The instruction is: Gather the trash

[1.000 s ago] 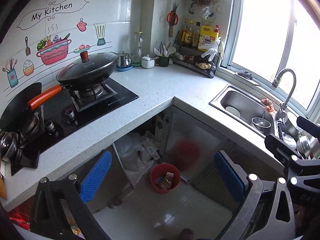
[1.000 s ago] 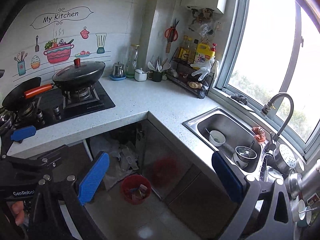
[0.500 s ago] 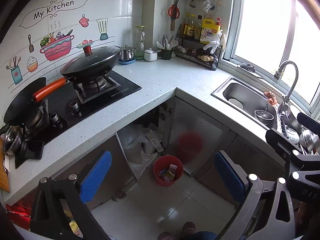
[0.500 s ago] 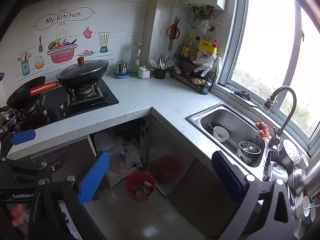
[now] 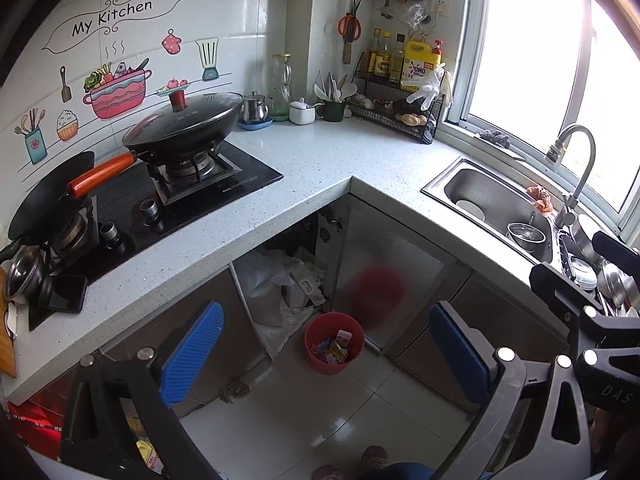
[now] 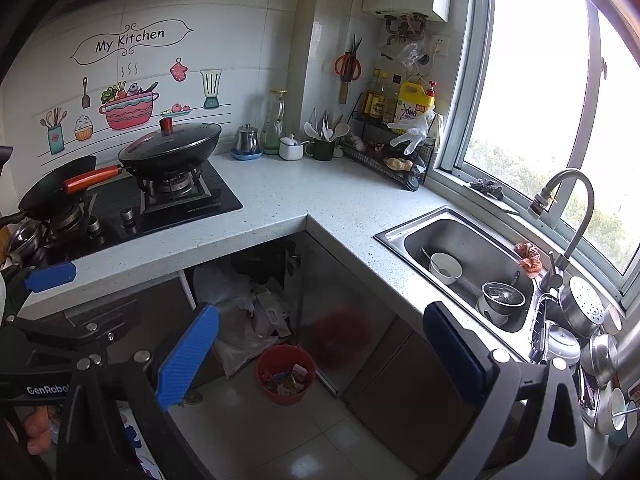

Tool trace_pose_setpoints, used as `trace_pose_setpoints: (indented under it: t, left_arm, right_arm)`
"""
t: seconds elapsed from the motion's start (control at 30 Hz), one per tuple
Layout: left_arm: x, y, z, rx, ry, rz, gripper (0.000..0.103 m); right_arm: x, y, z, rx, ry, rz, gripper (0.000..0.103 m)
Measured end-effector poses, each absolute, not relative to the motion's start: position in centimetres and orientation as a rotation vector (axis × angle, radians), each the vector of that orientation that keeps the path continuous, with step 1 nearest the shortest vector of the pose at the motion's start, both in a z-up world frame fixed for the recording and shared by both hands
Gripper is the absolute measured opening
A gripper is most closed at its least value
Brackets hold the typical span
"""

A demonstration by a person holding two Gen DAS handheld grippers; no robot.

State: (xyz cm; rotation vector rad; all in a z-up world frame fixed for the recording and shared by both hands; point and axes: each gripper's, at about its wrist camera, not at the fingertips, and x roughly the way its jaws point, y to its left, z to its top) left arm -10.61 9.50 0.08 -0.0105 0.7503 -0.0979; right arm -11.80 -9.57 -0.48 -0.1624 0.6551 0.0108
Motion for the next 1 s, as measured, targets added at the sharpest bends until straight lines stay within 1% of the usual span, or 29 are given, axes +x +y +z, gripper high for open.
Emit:
trace_pose_setpoints:
  t: [0.47, 1.0]
  left_arm:
    - [-10.87, 9.53, 0.29, 0.011, 0.726, -0.105, 0.102]
    - [-11.26, 9.75, -0.24, 0.009, 0.743, -0.117, 0.102]
  right_arm:
    - [-12.17, -9.62, -0.46, -0.145, 0.651, -0.008, 0.102]
    - [-12.48, -9.62, -0.65, -0.142, 0.669, -0.016, 0.102]
